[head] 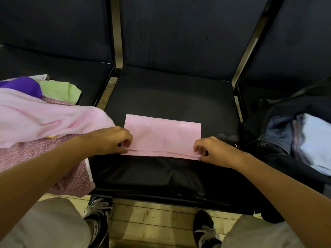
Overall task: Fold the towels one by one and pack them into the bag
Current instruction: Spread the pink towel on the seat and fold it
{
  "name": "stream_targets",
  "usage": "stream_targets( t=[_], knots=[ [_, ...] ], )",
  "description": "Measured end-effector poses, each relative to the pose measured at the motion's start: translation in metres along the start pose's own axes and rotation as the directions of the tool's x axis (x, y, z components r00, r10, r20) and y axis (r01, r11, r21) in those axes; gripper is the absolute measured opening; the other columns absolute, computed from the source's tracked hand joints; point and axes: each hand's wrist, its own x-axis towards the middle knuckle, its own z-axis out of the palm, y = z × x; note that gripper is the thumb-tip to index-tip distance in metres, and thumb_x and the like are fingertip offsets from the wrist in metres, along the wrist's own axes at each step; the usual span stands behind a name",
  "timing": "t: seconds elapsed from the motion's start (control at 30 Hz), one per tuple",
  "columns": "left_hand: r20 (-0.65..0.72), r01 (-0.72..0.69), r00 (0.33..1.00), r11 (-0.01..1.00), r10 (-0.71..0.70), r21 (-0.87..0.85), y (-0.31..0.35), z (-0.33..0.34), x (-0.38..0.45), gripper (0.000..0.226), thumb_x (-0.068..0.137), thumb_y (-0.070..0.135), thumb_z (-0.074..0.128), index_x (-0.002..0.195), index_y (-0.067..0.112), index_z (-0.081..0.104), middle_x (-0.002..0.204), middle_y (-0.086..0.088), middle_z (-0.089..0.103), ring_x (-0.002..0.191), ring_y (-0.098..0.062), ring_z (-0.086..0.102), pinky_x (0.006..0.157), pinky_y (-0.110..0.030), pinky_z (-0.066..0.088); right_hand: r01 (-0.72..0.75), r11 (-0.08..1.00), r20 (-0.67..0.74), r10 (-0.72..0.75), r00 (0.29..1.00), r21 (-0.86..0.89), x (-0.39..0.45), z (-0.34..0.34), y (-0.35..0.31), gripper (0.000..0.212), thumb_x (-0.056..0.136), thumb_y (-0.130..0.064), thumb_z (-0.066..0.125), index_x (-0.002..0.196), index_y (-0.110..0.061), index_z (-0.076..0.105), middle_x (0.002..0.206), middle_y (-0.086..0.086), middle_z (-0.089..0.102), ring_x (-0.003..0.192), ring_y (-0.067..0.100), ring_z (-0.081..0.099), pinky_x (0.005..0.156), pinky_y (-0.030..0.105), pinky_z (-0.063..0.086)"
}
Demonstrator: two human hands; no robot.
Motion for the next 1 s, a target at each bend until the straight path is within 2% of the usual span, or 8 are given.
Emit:
stream_targets(
  t=[0.17, 0.27, 0.37, 0.43, 0.67, 0.77, 0.9, 1.0],
  knots=[
    [0.001, 0.003, 1.0, 1.0, -0.003, 0.005, 0.006, 0.001, -0.001, 0.012, 0.092, 0.03, 0.061, 0.085, 0.031, 0.051, 0.086, 0.013, 0.051, 0.075, -0.006, 0.051, 0.074, -0.018, 0.048, 0.007, 1.0, -0.029, -0.007, 1.0, 0.001, 0.0, 0.007, -0.001, 0.016, 0.087, -0.012, 0.069, 0.099, -0.021, 0.063, 0.095, -0.006, 0.06, 0.087, 0.01, 0.06, 0.077, 0.021, 0.052],
    [-0.004, -0.006, 1.0, 0.999, 0.006, 0.052, 0.011, 0.002, -0.002, 0.014, 0.093, 0.026, 0.059, 0.086, 0.03, 0.047, 0.085, 0.013, 0.049, 0.071, -0.005, 0.047, 0.068, -0.017, 0.042, -0.001, 1.0, -0.049, 0.001, 0.999, 0.005, 0.001, 0.012, -0.003, 0.019, 0.083, -0.009, 0.07, 0.097, -0.02, 0.061, 0.092, -0.005, 0.059, 0.084, 0.012, 0.06, 0.072, 0.022, 0.051],
    [0.0, -0.011, 1.0, 0.992, 0.011, 0.129, 0.02, 0.003, -0.003, 0.01, 0.095, 0.025, 0.054, 0.099, 0.027, 0.046, 0.097, 0.008, 0.05, 0.077, -0.006, 0.044, 0.069, -0.017, 0.035, 0.004, 1.0, -0.072, -0.004, 0.997, 0.0, 0.002, 0.022, -0.004, 0.022, 0.079, -0.007, 0.067, 0.09, -0.022, 0.054, 0.095, -0.002, 0.058, 0.084, 0.017, 0.057, 0.071, 0.031, 0.052],
    [0.007, -0.011, 1.0, 0.983, 0.01, 0.185, 0.024, 0.004, -0.003, 0.017, 0.096, 0.026, 0.052, 0.111, 0.024, 0.046, 0.108, 0.004, 0.054, 0.082, -0.008, 0.044, 0.072, -0.019, 0.035, 0.003, 1.0, -0.081, -0.003, 0.997, -0.01, 0.002, 0.024, -0.003, 0.02, 0.079, -0.007, 0.065, 0.087, -0.021, 0.054, 0.095, -0.001, 0.057, 0.084, 0.019, 0.057, 0.074, 0.037, 0.054],
    [-0.006, -0.01, 1.0, 0.935, 0.013, 0.355, 0.033, 0.005, -0.006, 0.027, 0.098, 0.024, 0.047, 0.125, 0.021, 0.041, 0.118, 0.001, 0.054, 0.098, -0.016, 0.058, 0.076, -0.025, 0.04, 0.012, 1.0, -0.077, -0.013, 0.997, -0.008, 0.001, 0.023, 0.0, 0.019, 0.081, -0.008, 0.064, 0.084, -0.021, 0.052, 0.093, -0.006, 0.051, 0.084, 0.015, 0.053, 0.07, 0.027, 0.047],
    [0.025, -0.025, 1.0, 0.941, 0.017, 0.338, 0.034, 0.002, -0.008, 0.024, 0.097, 0.026, 0.047, 0.121, 0.023, 0.044, 0.115, 0.002, 0.055, 0.09, -0.014, 0.053, 0.072, -0.024, 0.038, 0.018, 1.0, -0.068, -0.02, 0.997, -0.024, 0.001, 0.022, 0.0, 0.019, 0.082, -0.007, 0.063, 0.085, -0.022, 0.05, 0.094, -0.007, 0.048, 0.085, 0.016, 0.052, 0.07, 0.022, 0.042],
    [0.082, -0.065, 0.996, 0.959, 0.044, 0.274, 0.032, -0.009, -0.015, 0.014, 0.092, 0.041, 0.049, 0.096, 0.029, 0.043, 0.1, 0.007, 0.051, 0.081, -0.012, 0.043, 0.07, -0.025, 0.035, 0.001, 0.994, -0.052, -0.007, 0.999, -0.105, 0.0, 0.018, -0.006, 0.015, 0.085, -0.01, 0.06, 0.087, -0.021, 0.051, 0.103, -0.002, 0.049, 0.091, 0.018, 0.05, 0.078, 0.029, 0.048],
    [0.02, -0.078, 0.997, 0.971, 0.075, 0.225, 0.032, -0.01, -0.014, 0.02, 0.093, 0.049, 0.05, 0.097, 0.031, 0.045, 0.097, 0.011, 0.049, 0.082, -0.009, 0.044, 0.072, -0.023, 0.036, 0.045, 0.982, -0.094, -0.063, 0.994, -0.186, 0.001, 0.014, -0.015, 0.008, 0.088, -0.017, 0.059, 0.088, -0.021, 0.052, 0.102, -0.004, 0.049, 0.092, 0.015, 0.047, 0.077, 0.028, 0.047]
  ],
)
